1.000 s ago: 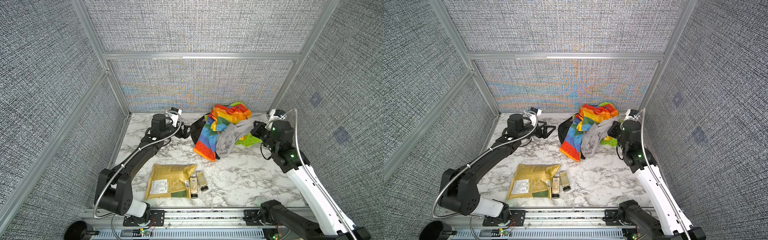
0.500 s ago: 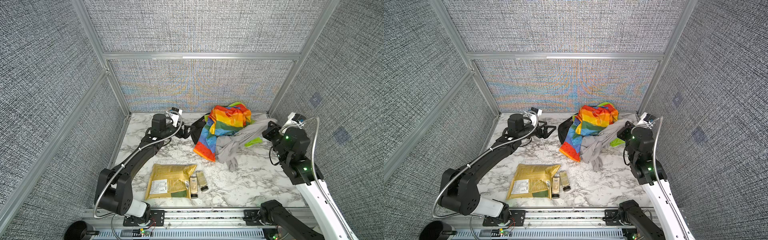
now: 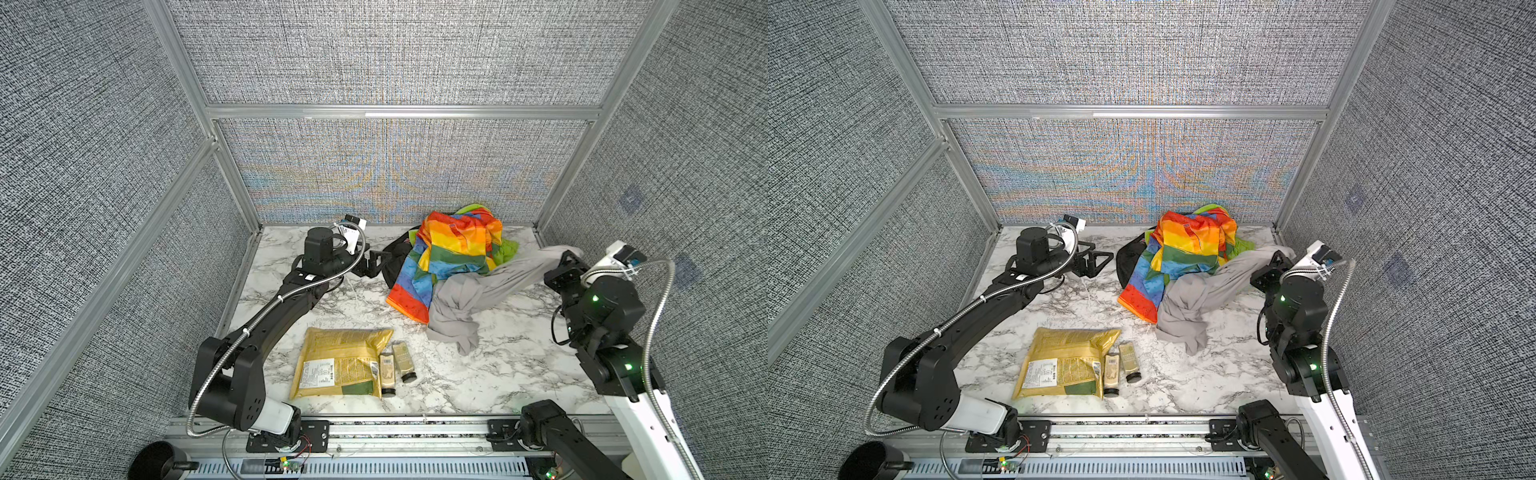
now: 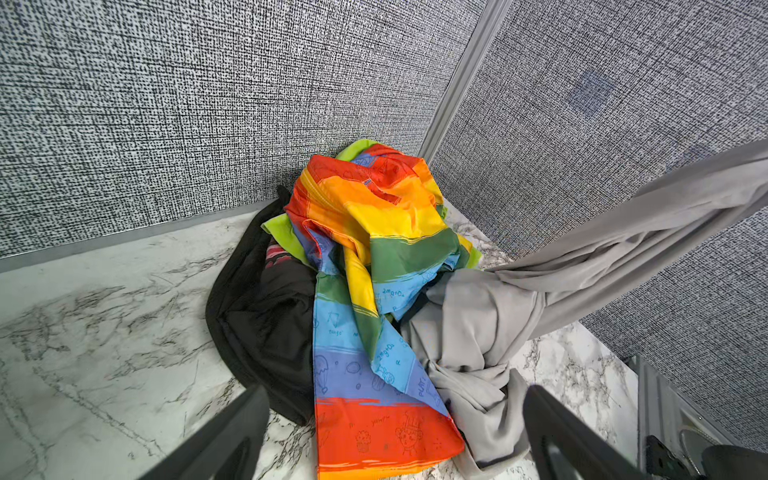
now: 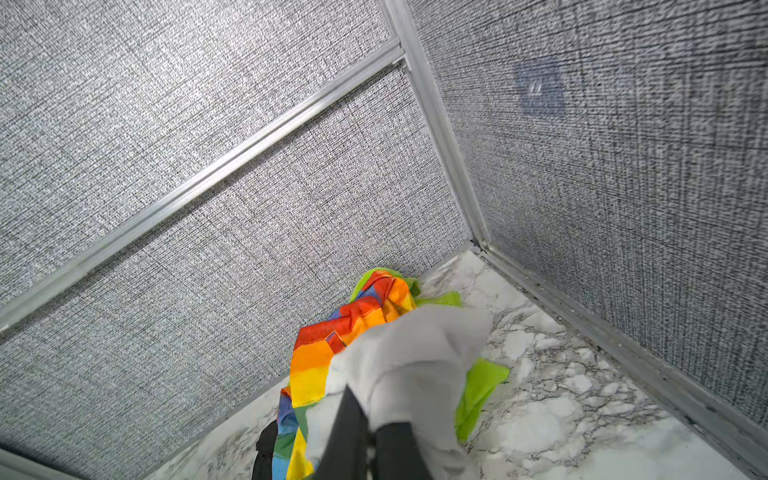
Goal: Pick out a specific cloth from the pile
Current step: 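Pull the grey garment up and away from the pile with the right gripper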
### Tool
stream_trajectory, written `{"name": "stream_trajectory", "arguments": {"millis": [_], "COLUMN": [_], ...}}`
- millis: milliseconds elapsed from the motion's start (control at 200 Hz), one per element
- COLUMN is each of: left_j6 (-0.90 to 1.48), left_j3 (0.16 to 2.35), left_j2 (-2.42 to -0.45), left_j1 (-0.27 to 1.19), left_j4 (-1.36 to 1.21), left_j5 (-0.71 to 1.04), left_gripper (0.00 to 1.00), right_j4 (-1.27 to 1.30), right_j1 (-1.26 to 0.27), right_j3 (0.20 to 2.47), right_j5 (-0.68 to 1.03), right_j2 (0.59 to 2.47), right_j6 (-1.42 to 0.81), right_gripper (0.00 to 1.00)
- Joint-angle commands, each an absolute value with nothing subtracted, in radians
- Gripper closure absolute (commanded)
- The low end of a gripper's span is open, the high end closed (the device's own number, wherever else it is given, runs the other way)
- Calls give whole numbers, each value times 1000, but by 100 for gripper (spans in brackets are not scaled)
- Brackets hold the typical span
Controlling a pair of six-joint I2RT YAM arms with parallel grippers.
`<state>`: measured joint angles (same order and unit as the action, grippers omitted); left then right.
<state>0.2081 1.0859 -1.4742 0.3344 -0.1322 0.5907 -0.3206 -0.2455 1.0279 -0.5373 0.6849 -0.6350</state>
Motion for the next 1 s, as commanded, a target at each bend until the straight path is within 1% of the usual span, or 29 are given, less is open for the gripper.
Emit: {"name": "stream_trajectory", "arguments": {"millis": [0, 80, 135, 230, 295, 450, 565, 630, 740, 876, 996], "left_j6": [199, 199, 199, 199, 200, 202, 184, 168, 165, 196, 252], "left_j3": [1095, 1095, 1093, 1088, 1086, 1081, 1086, 1086, 1069, 1038, 1008], "left_j2": [-1473, -1473, -1472, -1469, -1469, -1474, -1483, -1485, -1481, -1470, -1475], "left_j1": [336, 336, 337, 339, 342, 361, 410, 439, 476, 523, 588], "left_j4": [-132, -132, -135, -145, -154, -178, -173, -164, -192, -287, -405], "left_j5": [594, 597, 602, 613, 627, 680, 691, 678, 672, 693, 676], "left_gripper": [1, 1, 2, 2, 4, 7, 8, 8, 8, 5, 1], "right_j4": [-282, -287, -268, -232, -219, -176, -154, -140, -145, -147, -162], "right_j1": [-244, -244, -243, -243, -243, -245, -262, -291, -358, -410, -436], "right_j3": [1055, 1077, 1091, 1141, 1186, 1259, 1310, 1341, 1411, 1478, 1529], "right_j5": [-601, -600, -569, -437, -344, -123, -5, 25, 24, 21, 25], "right_j2": [668, 667, 670, 698, 757, 835, 898, 929, 978, 1014, 1040], "right_j6": [-611, -603, -586, -527, -504, -504, -524, -524, -506, -503, -508], "right_gripper": [100, 100, 100, 100, 100, 100, 100, 100, 100, 100, 100]}}
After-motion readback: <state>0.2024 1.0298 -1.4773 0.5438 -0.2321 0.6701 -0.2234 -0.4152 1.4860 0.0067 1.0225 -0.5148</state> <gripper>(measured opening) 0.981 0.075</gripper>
